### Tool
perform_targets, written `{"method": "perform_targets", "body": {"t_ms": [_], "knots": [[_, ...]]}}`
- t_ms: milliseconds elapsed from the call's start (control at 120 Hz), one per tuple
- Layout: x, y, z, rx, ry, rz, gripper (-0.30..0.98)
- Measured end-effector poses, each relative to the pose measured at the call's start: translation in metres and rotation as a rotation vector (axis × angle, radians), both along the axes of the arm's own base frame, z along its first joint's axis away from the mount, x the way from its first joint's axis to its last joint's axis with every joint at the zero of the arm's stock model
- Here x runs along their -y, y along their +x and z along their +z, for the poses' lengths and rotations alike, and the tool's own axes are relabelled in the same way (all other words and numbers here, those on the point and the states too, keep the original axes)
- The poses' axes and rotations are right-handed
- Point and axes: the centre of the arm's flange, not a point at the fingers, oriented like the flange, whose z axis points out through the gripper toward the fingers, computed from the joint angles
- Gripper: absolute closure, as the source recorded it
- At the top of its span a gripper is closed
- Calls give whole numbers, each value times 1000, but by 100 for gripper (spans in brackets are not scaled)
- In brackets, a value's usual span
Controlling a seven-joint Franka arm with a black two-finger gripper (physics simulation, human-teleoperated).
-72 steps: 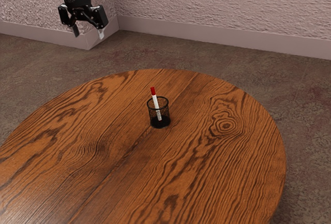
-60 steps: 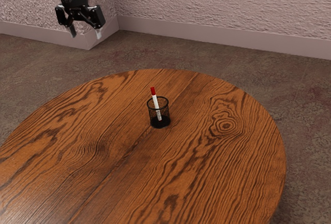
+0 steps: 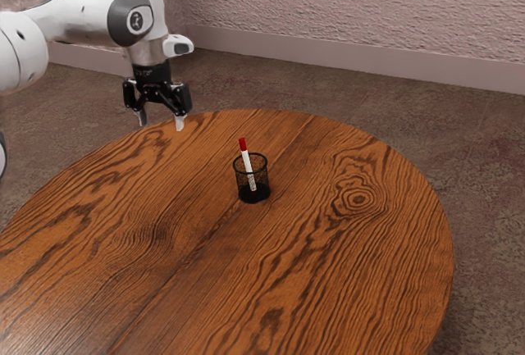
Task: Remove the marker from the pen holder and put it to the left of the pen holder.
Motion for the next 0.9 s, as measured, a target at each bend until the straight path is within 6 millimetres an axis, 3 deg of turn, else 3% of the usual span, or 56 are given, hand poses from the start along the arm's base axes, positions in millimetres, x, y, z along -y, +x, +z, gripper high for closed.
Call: {"method": "perform_targets", "body": {"t_ms": [267, 375, 533, 900], "knots": [[18, 48, -37, 145, -62, -7, 12], [38, 66, -56, 172, -111, -42, 17], [62, 79, -64, 216, -153, -98, 20], [60, 101, -97, 265, -154, -144, 40]]}}
